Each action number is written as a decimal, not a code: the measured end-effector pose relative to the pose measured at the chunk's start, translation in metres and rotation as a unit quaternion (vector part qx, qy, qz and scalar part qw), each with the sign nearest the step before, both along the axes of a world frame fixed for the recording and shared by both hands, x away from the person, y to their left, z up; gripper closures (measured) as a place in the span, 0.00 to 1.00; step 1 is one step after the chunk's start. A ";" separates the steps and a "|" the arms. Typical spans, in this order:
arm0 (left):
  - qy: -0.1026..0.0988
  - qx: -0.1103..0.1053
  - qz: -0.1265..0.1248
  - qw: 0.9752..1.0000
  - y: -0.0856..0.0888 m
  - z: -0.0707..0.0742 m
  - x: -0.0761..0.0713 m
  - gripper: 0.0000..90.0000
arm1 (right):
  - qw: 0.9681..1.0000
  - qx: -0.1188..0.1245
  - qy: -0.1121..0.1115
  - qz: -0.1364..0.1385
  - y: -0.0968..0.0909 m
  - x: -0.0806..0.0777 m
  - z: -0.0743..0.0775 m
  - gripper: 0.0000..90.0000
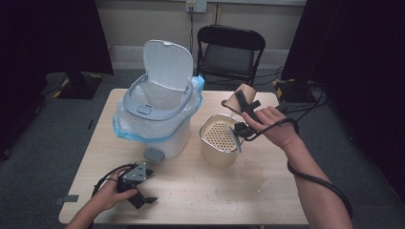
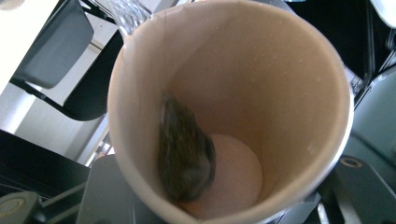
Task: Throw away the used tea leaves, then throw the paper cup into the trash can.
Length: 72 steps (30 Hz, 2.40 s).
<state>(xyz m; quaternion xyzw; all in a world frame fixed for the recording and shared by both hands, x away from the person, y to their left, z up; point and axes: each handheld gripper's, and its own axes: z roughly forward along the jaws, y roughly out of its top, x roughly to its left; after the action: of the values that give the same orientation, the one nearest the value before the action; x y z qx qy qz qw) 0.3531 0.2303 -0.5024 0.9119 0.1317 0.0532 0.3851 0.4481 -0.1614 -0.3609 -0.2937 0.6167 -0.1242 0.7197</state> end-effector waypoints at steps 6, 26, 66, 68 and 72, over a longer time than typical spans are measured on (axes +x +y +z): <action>0.000 0.001 0.000 1.000 0.000 0.000 0.000 0.00 | 1.000 -0.017 -0.021 0.003 -0.001 -0.001 0.001 0.46; 0.000 -0.001 0.000 1.000 0.000 0.000 0.000 0.00 | 0.951 0.232 0.194 -0.067 -0.011 0.013 0.024 0.46; 0.001 -0.001 0.002 1.000 0.000 0.000 0.000 0.00 | 0.707 0.550 0.437 -0.087 -0.036 0.039 0.040 0.45; 0.001 -0.001 0.002 1.000 0.000 0.000 0.000 0.00 | 0.702 0.552 0.442 -0.088 -0.036 0.040 0.041 0.45; 0.000 -0.001 0.000 1.000 0.000 0.000 0.000 0.00 | 0.700 0.545 0.452 -0.094 -0.033 0.042 0.041 0.45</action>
<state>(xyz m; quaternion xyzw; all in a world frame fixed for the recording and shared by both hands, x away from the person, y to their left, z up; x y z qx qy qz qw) 0.3531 0.2303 -0.5025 0.9116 0.1318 0.0534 0.3857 0.4898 -0.1941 -0.3198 0.1882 0.8523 0.3138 0.3738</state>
